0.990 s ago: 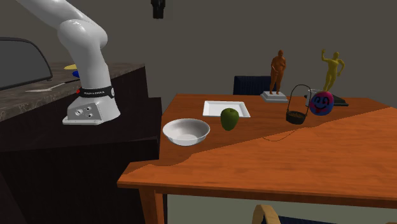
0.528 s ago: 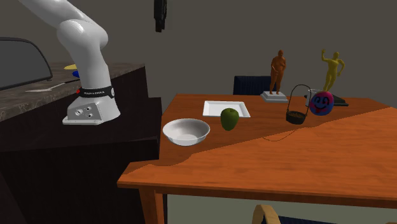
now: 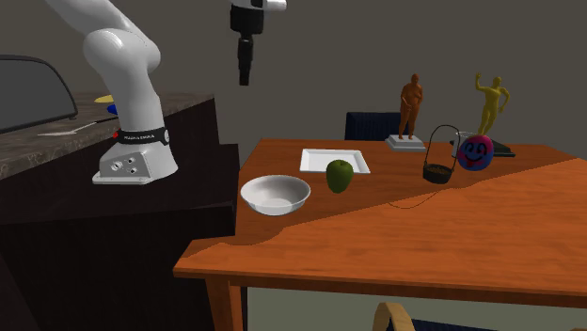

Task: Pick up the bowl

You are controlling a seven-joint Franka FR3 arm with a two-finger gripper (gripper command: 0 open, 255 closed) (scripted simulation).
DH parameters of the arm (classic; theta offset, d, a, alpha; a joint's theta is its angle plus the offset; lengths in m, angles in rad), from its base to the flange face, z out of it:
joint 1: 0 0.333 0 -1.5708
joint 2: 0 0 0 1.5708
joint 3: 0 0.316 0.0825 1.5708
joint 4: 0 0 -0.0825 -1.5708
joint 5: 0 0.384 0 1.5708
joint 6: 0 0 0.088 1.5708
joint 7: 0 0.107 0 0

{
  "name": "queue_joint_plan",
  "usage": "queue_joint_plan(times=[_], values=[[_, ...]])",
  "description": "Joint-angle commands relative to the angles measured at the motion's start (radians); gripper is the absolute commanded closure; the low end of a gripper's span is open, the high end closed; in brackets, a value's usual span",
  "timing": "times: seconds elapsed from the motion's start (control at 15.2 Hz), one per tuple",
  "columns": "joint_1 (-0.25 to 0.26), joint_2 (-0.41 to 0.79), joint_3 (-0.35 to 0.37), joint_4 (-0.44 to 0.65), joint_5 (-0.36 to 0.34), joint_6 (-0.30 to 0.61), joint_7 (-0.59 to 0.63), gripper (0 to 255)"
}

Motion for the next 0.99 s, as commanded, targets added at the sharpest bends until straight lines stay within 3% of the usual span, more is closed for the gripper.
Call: queue_joint_plan(times=[0.0, 0.26, 0.46, 0.73, 0.92], values=[[0.005, 0.07, -0.055, 0.0, 0.0, 0.058, -0.077, 0], [0.027, 0.224, -0.161, 0.017, 0.031, 0.161, -0.238, 0], [0.056, 0.364, -0.238, 0.05, 0.093, 0.228, -0.379, 0], [0.09, 0.584, -0.313, 0.121, 0.241, 0.283, -0.6, 0], [0.077, 0.765, -0.32, 0.197, 0.382, 0.289, -0.775, 0]])
